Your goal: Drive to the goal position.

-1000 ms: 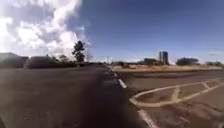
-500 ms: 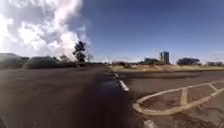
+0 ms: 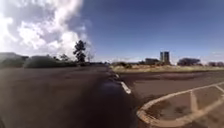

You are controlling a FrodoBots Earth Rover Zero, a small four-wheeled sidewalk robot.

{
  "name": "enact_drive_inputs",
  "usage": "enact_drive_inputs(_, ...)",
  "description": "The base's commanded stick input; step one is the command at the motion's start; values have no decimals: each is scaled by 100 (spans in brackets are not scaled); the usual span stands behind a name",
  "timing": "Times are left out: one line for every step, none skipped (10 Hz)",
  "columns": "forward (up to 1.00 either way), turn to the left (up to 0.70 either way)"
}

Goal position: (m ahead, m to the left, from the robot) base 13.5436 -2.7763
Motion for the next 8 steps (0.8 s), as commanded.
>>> enact_drive_inputs(50,0)
enact_drive_inputs(50,0)
enact_drive_inputs(50,0)
enact_drive_inputs(50,0)
enact_drive_inputs(50,0)
enact_drive_inputs(50,0)
enact_drive_inputs(50,0)
enact_drive_inputs(50,0)
